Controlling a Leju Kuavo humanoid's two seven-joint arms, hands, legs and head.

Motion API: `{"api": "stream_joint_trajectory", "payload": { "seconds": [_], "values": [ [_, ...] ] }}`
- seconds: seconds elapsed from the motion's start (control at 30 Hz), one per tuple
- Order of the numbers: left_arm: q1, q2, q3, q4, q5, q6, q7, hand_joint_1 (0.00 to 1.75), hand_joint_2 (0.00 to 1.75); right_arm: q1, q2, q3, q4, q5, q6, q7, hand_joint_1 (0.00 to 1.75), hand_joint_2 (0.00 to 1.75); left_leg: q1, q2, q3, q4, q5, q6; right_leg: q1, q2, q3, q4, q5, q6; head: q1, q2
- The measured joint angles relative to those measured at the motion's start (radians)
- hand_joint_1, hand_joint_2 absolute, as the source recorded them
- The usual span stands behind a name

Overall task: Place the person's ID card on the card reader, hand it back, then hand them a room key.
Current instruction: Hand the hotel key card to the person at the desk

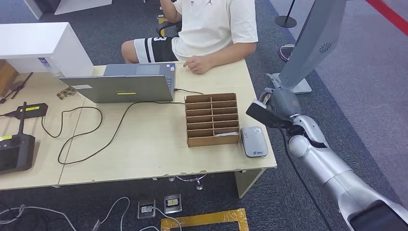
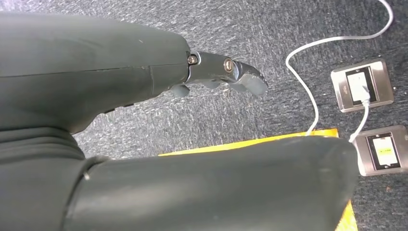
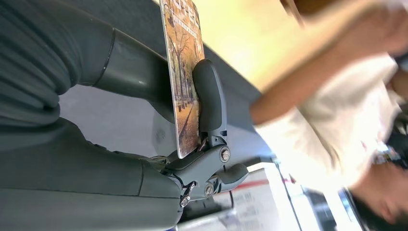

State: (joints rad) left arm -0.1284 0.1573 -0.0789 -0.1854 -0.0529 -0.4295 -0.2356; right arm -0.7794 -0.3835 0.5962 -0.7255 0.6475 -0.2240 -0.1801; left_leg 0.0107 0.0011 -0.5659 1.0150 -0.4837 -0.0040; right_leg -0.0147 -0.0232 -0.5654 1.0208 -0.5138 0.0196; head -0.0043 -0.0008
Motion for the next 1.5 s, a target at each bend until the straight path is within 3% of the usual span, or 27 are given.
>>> {"api": "stream_joint_trajectory", "payload": {
  "seconds": [0.23,0.5,1.5],
  "values": [
    [-0.004,0.000,-0.016,0.000,-0.009,0.000,-0.003,0.00,0.00,-0.187,0.011,-0.014,0.024,0.036,-0.003,-0.038,1.75,1.75,0.000,0.000,0.000,0.000,0.000,0.000,0.000,0.000,0.000,0.000,0.000,0.000,0.000,0.000],
    [-0.015,0.000,-0.026,0.000,-0.023,0.000,0.000,0.00,0.00,-0.317,0.075,-0.009,0.116,0.096,0.016,-0.027,1.75,1.75,0.000,0.000,0.000,0.000,0.000,0.000,0.000,0.000,0.000,0.000,0.000,0.000,0.000,0.000],
    [-0.017,0.001,-0.049,0.000,-0.003,0.000,0.012,0.00,0.00,-0.382,0.212,0.044,0.320,0.131,0.066,0.008,1.75,1.75,0.000,0.000,0.000,0.000,0.000,0.000,0.000,0.000,0.000,0.000,0.000,0.000,0.000,0.000]
  ]
}}
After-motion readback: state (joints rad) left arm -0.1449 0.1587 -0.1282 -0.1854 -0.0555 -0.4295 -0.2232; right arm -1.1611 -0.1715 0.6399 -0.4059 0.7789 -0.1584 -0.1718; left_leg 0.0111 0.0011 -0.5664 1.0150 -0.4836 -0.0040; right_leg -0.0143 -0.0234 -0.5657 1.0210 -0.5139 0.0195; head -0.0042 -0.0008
